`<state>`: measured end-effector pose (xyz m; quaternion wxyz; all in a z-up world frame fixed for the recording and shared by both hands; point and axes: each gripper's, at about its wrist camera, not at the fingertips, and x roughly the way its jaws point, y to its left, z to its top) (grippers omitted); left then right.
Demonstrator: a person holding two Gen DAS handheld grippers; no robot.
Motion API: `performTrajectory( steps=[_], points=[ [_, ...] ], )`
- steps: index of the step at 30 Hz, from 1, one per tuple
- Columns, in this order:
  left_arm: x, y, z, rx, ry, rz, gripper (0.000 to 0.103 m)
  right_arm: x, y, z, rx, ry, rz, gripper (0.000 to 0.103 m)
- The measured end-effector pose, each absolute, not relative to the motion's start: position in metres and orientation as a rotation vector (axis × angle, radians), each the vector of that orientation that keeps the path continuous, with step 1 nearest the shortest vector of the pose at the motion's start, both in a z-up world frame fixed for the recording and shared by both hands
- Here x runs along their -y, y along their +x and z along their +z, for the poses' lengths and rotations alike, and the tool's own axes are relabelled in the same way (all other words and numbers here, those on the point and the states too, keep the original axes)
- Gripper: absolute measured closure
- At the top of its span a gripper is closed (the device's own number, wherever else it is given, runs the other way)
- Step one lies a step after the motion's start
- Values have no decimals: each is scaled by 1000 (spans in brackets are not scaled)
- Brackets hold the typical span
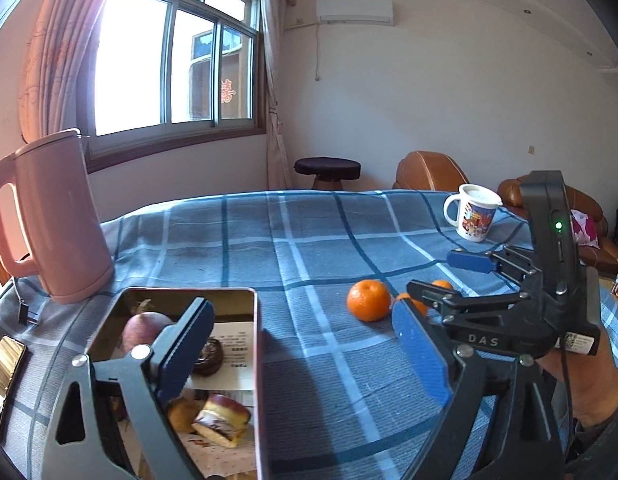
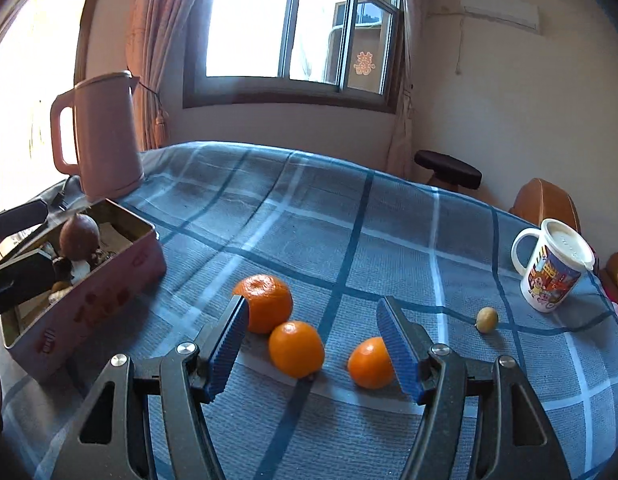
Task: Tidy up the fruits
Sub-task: 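Grasp an orange with the left tool while the right tool grasps another orange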
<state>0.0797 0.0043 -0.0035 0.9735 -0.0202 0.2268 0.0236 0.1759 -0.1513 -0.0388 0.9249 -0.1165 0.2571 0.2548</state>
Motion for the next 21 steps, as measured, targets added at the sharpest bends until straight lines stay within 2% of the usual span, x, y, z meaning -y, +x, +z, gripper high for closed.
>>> performTrajectory(
  steps=[2, 5, 16, 17, 21],
  points=[
    [3, 87, -5, -473, -30, 37, 10, 151, 180, -43, -544, -246, 534, 37],
    [7, 96, -8, -493, -19, 43, 10, 149, 185, -48, -576, -242, 564, 59],
    [14, 125, -13, -557, -19, 34, 8, 134, 206, -71, -751, -292, 605, 60],
    [16, 129, -14, -567, -18, 31, 8, 133, 208, -74, -772, -294, 604, 64],
    [19, 142, -18, -602, -38, 12, 8, 139, 200, -66, -712, -274, 600, 64]
  ],
)
